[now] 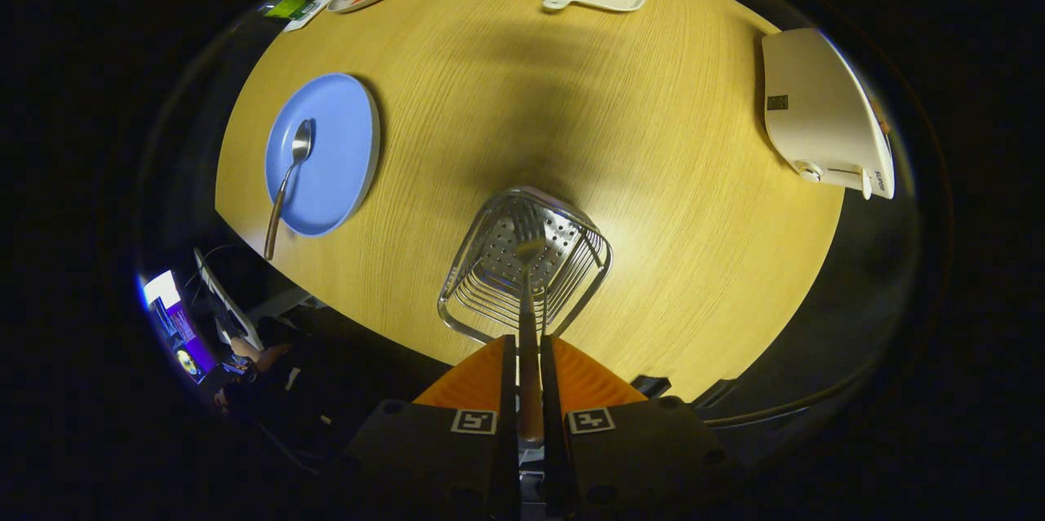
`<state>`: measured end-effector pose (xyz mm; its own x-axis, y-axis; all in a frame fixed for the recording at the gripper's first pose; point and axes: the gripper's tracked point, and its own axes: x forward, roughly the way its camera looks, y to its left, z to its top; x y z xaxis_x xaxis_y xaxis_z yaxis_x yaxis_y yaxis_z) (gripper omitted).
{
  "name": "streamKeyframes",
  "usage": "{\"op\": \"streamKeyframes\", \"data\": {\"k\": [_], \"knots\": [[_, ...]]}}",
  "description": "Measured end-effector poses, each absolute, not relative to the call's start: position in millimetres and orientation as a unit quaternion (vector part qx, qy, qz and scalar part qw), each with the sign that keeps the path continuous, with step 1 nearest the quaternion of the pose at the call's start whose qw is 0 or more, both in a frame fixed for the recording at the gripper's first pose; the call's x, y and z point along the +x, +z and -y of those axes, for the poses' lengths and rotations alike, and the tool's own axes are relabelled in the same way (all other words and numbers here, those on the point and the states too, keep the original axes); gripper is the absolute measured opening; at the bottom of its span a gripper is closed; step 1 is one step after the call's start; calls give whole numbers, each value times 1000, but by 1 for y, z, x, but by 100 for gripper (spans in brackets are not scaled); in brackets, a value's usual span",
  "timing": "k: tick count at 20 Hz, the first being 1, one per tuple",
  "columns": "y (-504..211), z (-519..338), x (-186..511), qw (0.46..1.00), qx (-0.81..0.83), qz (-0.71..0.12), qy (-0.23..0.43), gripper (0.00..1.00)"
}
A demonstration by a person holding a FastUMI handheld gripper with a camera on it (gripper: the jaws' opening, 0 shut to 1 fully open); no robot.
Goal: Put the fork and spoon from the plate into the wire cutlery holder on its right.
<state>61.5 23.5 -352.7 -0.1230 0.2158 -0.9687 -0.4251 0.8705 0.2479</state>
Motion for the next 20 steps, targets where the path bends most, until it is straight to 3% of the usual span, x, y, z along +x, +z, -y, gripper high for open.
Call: {"op": "streamKeyframes", "data": {"k": [2, 7, 9, 16, 18, 20], "knots": [[-341, -35, 70, 684, -53, -683, 250, 24], [-291, -86, 76, 748, 12, -603, 277, 24], [-275, -115, 72, 763, 30, -577, 291, 29], [-246, -211, 48, 777, 72, -532, 329, 47], [-247, -238, 44, 778, 86, -525, 333, 57], [-253, -260, 40, 777, 96, -528, 329, 57]]}}
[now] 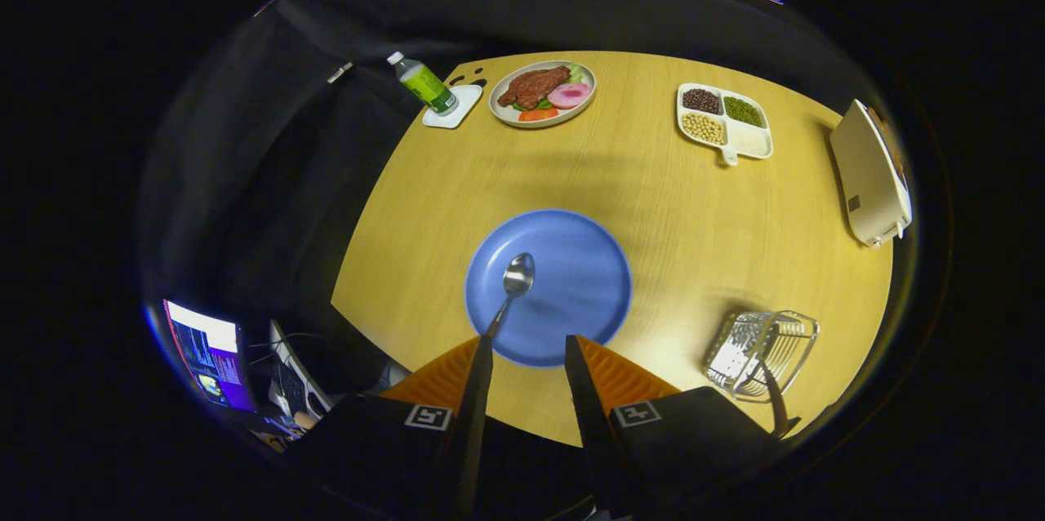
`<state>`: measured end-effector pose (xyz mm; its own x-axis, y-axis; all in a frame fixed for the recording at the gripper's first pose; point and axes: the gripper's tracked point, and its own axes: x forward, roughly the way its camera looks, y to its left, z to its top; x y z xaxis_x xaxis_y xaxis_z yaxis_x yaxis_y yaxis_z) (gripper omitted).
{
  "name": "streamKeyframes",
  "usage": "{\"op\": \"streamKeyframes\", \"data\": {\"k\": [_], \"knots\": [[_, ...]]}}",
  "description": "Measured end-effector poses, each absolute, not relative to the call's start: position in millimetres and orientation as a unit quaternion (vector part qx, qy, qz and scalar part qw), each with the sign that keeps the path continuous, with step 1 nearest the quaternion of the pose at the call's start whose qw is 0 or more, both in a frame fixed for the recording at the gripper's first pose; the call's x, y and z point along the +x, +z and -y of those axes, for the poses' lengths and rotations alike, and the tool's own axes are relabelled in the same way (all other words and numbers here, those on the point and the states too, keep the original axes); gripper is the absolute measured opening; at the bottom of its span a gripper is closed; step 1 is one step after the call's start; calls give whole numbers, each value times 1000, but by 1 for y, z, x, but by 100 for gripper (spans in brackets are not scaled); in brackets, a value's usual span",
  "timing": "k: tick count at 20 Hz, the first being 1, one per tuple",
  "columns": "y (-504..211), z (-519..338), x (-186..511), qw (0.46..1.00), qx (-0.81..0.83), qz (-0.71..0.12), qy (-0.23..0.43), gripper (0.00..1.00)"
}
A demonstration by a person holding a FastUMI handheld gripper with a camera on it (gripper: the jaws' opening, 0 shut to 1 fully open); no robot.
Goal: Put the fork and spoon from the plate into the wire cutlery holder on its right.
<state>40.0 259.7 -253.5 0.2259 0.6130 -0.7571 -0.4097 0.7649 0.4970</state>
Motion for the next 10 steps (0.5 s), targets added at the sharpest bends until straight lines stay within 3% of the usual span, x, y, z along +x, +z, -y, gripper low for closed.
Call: {"op": "streamKeyframes", "data": {"k": [10], "knots": [[-327, -338, 27, 761, 110, -573, 285, 57]]}}
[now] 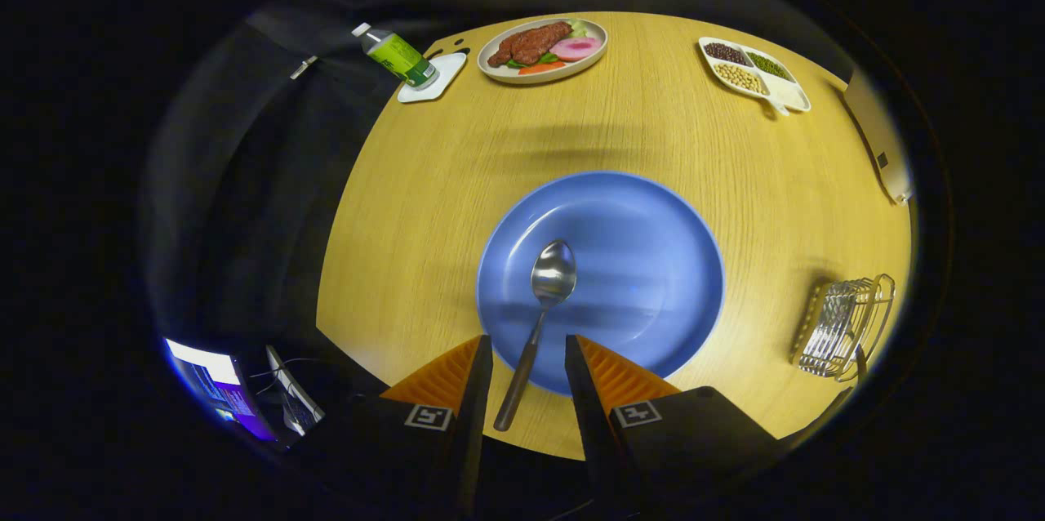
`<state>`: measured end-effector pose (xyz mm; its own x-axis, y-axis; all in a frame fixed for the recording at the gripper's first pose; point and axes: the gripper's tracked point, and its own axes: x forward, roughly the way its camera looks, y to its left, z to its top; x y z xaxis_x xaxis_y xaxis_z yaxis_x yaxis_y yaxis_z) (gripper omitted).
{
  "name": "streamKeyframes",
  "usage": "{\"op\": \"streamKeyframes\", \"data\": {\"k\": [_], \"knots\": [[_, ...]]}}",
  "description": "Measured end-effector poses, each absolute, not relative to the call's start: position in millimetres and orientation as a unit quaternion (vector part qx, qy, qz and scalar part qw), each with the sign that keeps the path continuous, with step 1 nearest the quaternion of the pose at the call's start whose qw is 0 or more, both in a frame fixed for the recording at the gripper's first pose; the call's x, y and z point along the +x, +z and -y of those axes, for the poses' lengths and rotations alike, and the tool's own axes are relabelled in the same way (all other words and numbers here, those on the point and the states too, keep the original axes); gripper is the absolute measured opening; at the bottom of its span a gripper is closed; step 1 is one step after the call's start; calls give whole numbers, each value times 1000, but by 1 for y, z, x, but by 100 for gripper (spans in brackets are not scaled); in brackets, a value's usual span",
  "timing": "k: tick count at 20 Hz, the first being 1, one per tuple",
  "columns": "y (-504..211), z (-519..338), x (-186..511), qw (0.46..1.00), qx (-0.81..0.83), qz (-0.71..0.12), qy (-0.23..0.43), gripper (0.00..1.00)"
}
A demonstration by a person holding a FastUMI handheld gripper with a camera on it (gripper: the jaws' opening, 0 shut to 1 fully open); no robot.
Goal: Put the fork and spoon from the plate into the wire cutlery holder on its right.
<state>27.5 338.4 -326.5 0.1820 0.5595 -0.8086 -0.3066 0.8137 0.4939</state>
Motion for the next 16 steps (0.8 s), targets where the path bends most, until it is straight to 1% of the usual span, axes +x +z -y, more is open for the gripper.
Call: {"op": "streamKeyframes", "data": {"k": [6, 11, 12, 14, 16], "knots": [[-368, -353, 29, 763, 95, -587, 254, 57], [-381, -356, 34, 770, 85, -589, 232, 57], [-383, -357, 34, 771, 79, -588, 230, 55], [-387, -349, 35, 777, 54, -586, 222, 48], [-391, -343, 39, 783, 37, -581, 217, 25]]}}
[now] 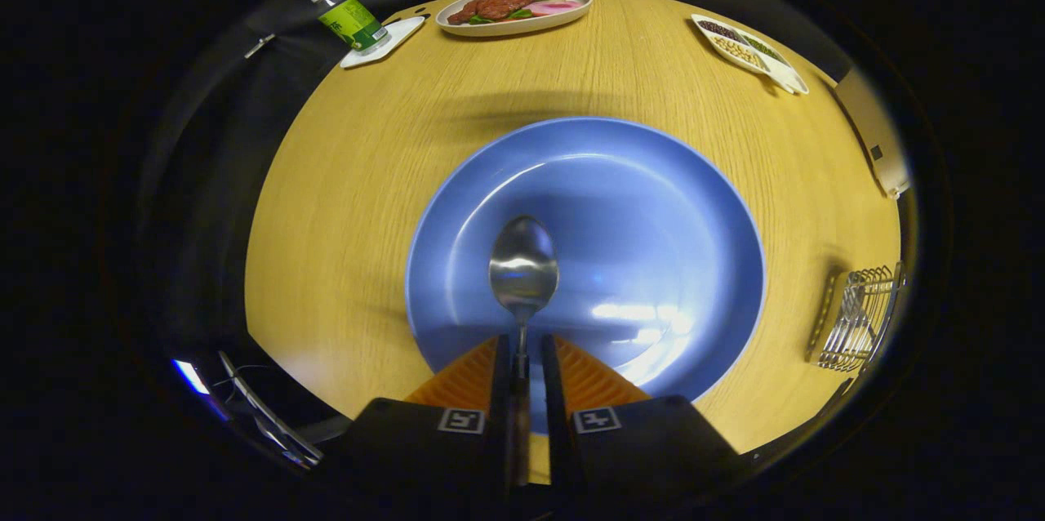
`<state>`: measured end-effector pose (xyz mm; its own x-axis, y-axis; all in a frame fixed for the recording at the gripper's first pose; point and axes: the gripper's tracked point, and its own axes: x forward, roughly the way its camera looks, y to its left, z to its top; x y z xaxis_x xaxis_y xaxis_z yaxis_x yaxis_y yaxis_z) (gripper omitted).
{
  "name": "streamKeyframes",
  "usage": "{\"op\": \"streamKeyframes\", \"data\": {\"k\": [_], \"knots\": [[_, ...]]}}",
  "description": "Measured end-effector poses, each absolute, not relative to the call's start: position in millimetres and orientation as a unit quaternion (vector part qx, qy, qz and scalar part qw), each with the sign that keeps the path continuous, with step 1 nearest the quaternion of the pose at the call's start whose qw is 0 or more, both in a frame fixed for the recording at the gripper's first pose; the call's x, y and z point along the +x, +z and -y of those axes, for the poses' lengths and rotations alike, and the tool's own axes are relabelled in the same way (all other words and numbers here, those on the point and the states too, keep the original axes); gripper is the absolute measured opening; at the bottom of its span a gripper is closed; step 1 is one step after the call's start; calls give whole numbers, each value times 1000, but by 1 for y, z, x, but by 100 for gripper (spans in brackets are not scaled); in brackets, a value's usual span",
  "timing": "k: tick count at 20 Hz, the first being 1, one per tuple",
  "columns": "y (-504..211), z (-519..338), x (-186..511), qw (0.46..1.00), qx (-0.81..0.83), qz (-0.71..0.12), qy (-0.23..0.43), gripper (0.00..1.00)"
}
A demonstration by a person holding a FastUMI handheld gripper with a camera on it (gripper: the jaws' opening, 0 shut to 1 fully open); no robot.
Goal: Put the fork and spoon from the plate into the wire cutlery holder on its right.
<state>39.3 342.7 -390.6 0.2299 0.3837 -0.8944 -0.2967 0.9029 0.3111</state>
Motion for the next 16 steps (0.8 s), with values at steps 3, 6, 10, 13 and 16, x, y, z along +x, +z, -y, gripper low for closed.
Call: {"op": "streamKeyframes", "data": {"k": [3, 6, 10, 13, 16], "knots": [[-390, -340, 33, 776, 49, -590, 219, 9], [-382, -338, 35, 776, 75, -584, 228, 9], [-362, -320, 37, 779, 94, -574, 236, 9], [-341, -305, 42, 783, 109, -562, 244, 9], [-318, -289, 50, 787, 125, -549, 252, 9]]}}
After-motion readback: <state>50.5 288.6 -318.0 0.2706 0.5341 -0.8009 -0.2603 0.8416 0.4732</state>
